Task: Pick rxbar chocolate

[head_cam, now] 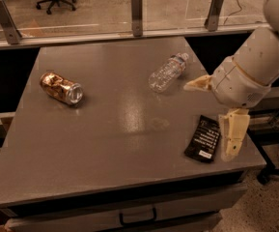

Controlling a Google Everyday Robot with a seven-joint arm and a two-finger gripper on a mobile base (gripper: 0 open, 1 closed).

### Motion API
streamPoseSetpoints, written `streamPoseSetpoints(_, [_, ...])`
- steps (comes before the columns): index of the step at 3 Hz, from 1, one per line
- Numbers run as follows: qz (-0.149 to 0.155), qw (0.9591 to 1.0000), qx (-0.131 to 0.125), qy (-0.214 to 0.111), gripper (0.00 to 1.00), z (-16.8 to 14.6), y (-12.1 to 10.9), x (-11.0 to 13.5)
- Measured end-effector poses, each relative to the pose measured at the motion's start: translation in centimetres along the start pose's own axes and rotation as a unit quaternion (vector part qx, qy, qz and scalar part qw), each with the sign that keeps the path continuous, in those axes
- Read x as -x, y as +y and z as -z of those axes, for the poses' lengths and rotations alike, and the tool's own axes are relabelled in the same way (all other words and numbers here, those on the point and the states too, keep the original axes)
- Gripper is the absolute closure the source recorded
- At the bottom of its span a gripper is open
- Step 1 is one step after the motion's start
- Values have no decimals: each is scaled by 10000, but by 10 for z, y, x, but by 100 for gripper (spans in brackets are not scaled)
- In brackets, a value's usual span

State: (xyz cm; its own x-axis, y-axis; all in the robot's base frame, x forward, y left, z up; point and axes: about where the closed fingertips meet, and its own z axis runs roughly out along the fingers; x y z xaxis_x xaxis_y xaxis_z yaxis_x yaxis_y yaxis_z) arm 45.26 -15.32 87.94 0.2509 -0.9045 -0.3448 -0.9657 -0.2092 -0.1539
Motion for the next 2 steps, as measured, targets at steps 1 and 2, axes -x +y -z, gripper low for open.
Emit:
streamPoseSetpoints(1, [349, 9991, 209, -95, 0, -26, 6, -9])
streamPoseSetpoints(2, [460, 9985, 266, -165, 16, -43, 9, -15])
